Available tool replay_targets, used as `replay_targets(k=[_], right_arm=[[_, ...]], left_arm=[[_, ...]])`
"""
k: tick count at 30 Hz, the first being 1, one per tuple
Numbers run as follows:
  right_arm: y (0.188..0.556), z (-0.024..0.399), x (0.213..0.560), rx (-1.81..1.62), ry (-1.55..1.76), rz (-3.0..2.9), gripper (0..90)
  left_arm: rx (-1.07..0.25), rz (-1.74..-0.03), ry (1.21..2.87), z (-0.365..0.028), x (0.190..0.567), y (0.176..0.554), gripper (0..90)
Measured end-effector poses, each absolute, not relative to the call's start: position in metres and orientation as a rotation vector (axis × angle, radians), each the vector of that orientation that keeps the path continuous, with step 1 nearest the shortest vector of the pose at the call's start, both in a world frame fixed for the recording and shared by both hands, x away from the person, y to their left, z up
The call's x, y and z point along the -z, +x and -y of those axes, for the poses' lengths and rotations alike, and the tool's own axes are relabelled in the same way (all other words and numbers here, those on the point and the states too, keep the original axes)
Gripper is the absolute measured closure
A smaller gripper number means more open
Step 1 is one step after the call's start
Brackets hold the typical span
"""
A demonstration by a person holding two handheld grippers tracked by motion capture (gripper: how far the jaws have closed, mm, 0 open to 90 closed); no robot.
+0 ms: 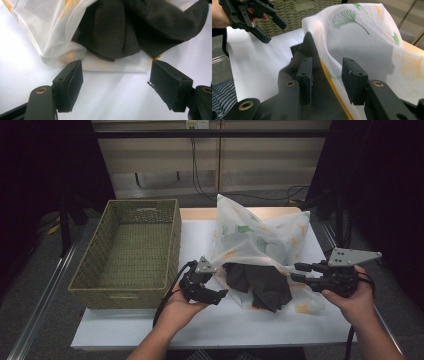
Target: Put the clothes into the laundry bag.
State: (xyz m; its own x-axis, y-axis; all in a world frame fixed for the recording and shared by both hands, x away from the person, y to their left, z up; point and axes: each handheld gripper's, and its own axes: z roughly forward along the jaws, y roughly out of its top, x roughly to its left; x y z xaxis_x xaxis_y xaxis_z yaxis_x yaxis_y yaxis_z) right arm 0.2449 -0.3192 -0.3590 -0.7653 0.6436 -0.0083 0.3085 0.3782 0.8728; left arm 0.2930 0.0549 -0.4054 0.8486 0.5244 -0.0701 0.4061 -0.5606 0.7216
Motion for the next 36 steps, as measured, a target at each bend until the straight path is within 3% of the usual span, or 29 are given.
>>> replay_targets(k=[12, 25, 36], right_arm=[[0.226, 0.350, 0.373, -1.221, 0.961, -2.253, 55.4], [0.224, 0.376, 0.414, -1.062, 1.169, -2.236, 42.6], [0.235, 0.377, 0.448, -1.009, 1.284, -2.312, 43.8]], left_arm=[[-0.185, -0.679, 2.270, -0.055, 0.416, 0.294, 27.5], [-0.176, -0.674, 2.270, -0.055, 0.419, 0.295, 27.5], [-0.175, -0.666, 2.264, -0.053, 0.422, 0.294, 27.3]])
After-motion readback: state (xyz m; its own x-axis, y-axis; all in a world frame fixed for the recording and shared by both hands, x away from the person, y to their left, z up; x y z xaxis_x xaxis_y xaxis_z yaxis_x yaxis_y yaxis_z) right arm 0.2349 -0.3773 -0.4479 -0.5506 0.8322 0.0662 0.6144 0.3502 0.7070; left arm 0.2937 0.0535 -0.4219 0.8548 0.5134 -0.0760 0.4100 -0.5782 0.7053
